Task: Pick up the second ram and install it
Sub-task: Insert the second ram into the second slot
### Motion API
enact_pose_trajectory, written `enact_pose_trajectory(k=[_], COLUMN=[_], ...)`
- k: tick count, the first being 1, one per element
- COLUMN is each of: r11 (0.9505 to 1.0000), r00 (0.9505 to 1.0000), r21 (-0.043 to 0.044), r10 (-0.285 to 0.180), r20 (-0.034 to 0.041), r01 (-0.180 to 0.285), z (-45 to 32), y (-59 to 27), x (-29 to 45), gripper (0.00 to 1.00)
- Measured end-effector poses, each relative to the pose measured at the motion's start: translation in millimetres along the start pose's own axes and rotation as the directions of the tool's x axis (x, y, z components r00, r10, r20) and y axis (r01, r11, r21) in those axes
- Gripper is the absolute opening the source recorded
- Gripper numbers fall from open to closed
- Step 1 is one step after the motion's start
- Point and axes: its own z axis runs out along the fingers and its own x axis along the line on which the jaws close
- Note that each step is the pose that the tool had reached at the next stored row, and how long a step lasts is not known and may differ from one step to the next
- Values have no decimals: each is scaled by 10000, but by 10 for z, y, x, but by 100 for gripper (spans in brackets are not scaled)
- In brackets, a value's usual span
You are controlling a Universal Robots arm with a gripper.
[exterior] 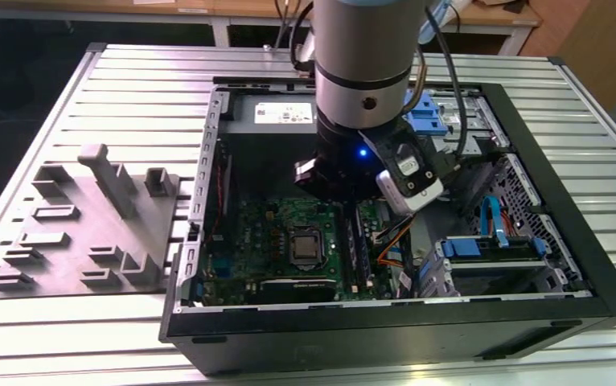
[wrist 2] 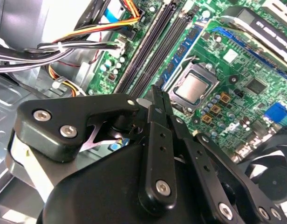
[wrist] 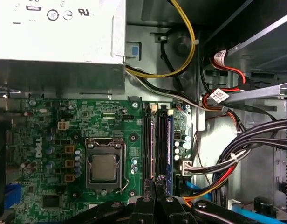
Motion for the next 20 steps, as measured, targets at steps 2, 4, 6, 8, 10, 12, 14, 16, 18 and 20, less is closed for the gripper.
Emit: enact_pose_trajectory(k=[2,4,6,8,10,12,14,16,18,20], r11=[10000,10000,10000,10000,10000,10000,10000,10000,10000,10000], r00=[10000,10000,10000,10000,10000,10000,10000,10000,10000,10000], r21=[-26,-47,-59,-66,-75,-81,-87,-89,-89,-88], r10=[3,5,6,7,9,10,10,10,10,9], r20=[0,-1,-6,-11,-15,-18,-17,-18,-20,-21], r01=[-3,-5,-6,-7,-9,-10,-10,-10,-10,-10], z=[19,37,57,90,128,157,179,201,228,263], y=[0,-1,-2,-3,-4,-4,-5,-6,-7,-8], x=[-24,-63,-92,-103,-103,-100,-99,-97,-94,-87], gripper=[11,11,11,11,11,11,11,11,11,11])
